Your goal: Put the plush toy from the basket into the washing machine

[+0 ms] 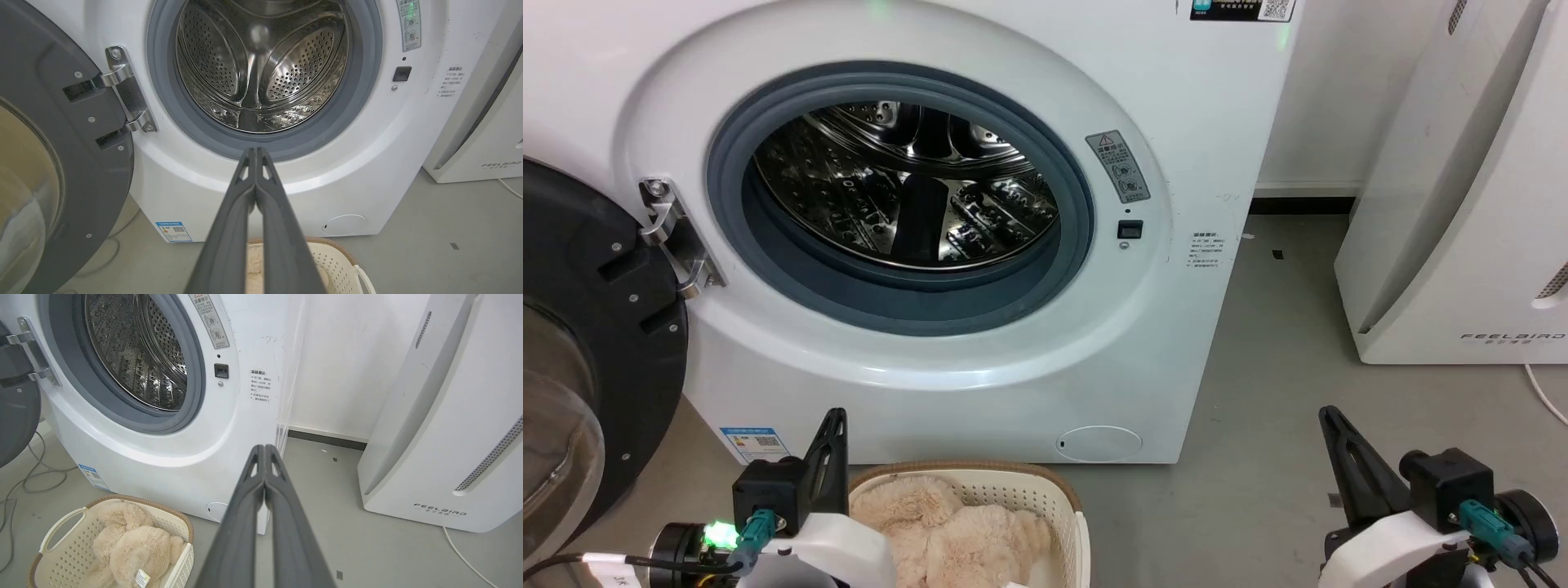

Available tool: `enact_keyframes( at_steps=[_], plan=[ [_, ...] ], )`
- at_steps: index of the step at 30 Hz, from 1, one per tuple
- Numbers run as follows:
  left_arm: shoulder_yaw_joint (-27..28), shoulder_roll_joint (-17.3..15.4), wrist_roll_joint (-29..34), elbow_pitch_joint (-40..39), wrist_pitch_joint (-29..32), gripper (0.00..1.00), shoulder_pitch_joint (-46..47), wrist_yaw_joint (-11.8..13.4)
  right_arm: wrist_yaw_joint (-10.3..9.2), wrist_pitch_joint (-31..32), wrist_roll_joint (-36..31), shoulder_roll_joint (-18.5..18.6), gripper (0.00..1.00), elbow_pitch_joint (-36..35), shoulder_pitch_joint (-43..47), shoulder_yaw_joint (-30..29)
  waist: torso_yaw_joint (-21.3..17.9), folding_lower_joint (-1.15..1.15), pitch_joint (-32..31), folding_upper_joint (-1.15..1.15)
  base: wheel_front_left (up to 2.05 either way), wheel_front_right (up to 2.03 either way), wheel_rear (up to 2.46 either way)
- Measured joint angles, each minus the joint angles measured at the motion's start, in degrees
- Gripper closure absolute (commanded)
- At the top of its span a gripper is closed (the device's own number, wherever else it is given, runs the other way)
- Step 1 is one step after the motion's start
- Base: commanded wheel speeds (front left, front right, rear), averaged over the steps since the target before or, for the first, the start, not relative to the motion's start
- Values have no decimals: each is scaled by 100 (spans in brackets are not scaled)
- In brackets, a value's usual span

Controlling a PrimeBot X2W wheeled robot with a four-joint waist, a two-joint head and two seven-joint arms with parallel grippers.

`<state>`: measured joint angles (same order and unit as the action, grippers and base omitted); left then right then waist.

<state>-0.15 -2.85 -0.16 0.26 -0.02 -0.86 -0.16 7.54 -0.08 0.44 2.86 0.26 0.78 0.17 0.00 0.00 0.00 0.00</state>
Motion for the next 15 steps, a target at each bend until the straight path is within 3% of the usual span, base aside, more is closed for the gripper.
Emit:
enact_keyframes(
  at_steps=[7, 8, 15],
  plan=[
    [0, 0, 0, 0, 0, 100, 0, 0, 0, 0, 0, 0, 100, 0, 0, 0, 0, 0, 0, 0, 0, 0, 0],
    [0, 0, 0, 0, 0, 0, 0, 0, 0, 0, 0, 0, 0, 0, 0, 0, 0, 0, 0, 0, 0, 0, 0],
    [-30, 0, -1, 11, -2, 0, -4, -1, 0, -2, 10, 0, 0, 5, 4, 7, -2, 0, 2, 0, 0, 0, 0]
  ],
)
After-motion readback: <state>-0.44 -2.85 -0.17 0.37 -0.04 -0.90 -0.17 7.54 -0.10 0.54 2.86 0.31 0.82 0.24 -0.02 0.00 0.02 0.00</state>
